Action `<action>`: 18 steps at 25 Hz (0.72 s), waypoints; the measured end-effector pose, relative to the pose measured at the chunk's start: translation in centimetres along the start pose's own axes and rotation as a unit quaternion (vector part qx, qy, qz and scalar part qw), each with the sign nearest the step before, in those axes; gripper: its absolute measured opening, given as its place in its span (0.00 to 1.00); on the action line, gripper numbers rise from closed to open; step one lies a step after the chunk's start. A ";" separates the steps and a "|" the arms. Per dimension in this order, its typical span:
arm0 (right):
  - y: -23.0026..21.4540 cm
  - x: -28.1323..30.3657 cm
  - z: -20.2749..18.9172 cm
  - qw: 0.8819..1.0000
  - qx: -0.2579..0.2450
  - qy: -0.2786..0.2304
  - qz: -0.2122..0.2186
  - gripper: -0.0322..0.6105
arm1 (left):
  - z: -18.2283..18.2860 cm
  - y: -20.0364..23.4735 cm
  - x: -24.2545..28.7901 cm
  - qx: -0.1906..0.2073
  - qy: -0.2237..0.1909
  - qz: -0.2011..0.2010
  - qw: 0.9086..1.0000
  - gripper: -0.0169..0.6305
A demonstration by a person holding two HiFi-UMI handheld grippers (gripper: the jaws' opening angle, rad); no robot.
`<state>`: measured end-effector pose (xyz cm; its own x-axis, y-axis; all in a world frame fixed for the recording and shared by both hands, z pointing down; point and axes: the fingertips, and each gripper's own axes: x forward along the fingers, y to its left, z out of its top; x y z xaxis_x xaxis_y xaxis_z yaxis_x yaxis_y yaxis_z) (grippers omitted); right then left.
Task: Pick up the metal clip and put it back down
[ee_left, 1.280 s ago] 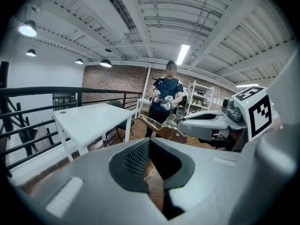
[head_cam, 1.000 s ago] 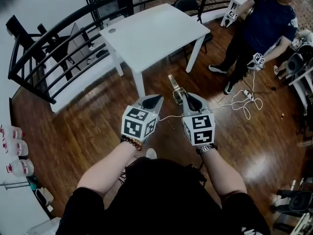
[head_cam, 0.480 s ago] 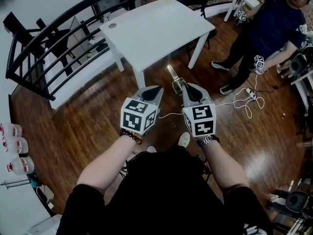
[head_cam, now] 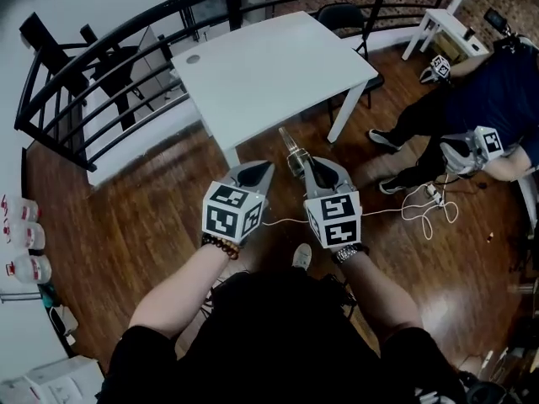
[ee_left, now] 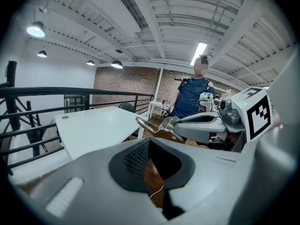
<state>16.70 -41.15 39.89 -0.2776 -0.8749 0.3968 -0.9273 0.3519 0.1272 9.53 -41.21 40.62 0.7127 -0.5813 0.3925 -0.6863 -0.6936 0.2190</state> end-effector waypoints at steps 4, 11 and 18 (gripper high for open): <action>-4.0 1.3 0.0 1.000 -0.010 -0.002 0.028 0.04 | 1.4 -0.8 3.6 -0.012 -0.002 0.027 1.000 0.05; -9.2 3.4 0.3 0.998 -0.019 -0.009 0.062 0.04 | 3.4 -1.5 8.2 -0.025 -0.006 0.063 0.998 0.05; -12.0 6.6 0.3 0.997 -0.024 -0.007 0.075 0.04 | 4.4 -0.3 12.1 -0.035 0.000 0.073 0.997 0.05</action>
<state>25.93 -51.30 40.72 -0.4153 -0.8158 0.4025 -0.8625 0.4938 0.1109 19.01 -49.91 41.34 0.6047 -0.6733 0.4255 -0.7910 -0.5702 0.2218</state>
